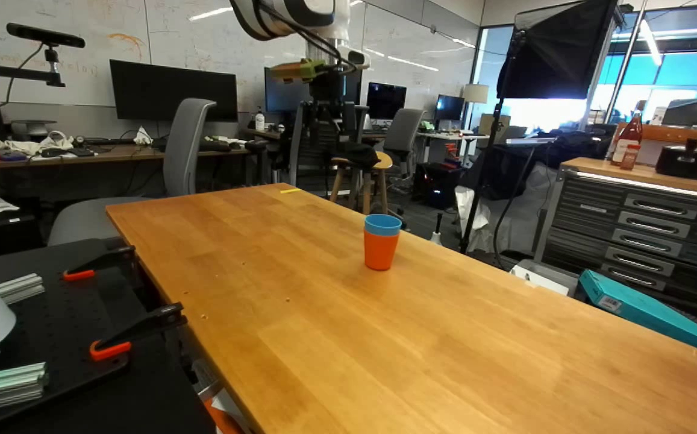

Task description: Put the blue cup in the orange one

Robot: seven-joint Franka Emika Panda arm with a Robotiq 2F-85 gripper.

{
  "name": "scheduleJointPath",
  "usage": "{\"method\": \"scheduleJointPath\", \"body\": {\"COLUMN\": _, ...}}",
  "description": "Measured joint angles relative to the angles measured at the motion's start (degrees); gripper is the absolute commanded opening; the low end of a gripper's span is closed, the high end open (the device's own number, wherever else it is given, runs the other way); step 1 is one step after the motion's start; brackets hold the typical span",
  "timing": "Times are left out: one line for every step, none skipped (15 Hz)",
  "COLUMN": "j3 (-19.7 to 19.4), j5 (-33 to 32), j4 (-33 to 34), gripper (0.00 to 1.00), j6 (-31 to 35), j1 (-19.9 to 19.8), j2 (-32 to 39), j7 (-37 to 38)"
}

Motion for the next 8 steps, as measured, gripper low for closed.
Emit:
{"method": "scheduleJointPath", "body": {"j3": 0.28, "j5": 0.73, "j4": 1.35, "gripper": 0.99, "j6": -2.81, "j1": 0.00, "j2": -1.10, "j7": -0.71}}
{"method": "scheduleJointPath", "body": {"j3": 0.36, "j5": 1.26, "j4": 2.67, "gripper": 1.00, "j6": -5.31, "j1": -0.01, "j2": -1.99, "j7": -1.31}}
{"method": "scheduleJointPath", "body": {"j3": 0.36, "j5": 1.71, "j4": 3.91, "gripper": 1.00, "j6": -7.54, "j1": -0.04, "j2": -2.70, "j7": -1.84}}
{"method": "scheduleJointPath", "body": {"j3": 0.36, "j5": 2.02, "j4": 5.01, "gripper": 1.00, "j6": -9.58, "j1": -0.14, "j2": -3.26, "j7": -2.29}}
{"method": "scheduleJointPath", "body": {"j3": 0.36, "j5": 2.36, "j4": 5.89, "gripper": 1.00, "j6": -11.30, "j1": -0.25, "j2": -3.66, "j7": -2.73}}
{"method": "scheduleJointPath", "body": {"j3": 0.36, "j5": 2.41, "j4": 6.19, "gripper": 1.00, "j6": -11.72, "j1": -0.28, "j2": -3.85, "j7": -2.82}}
{"method": "scheduleJointPath", "body": {"j3": 0.36, "j5": 2.41, "j4": 6.07, "gripper": 1.00, "j6": -11.71, "j1": -0.28, "j2": -3.77, "j7": -2.81}}
{"method": "scheduleJointPath", "body": {"j3": 0.36, "j5": 2.41, "j4": 5.94, "gripper": 1.00, "j6": -11.69, "j1": -0.27, "j2": -3.58, "j7": -2.81}}
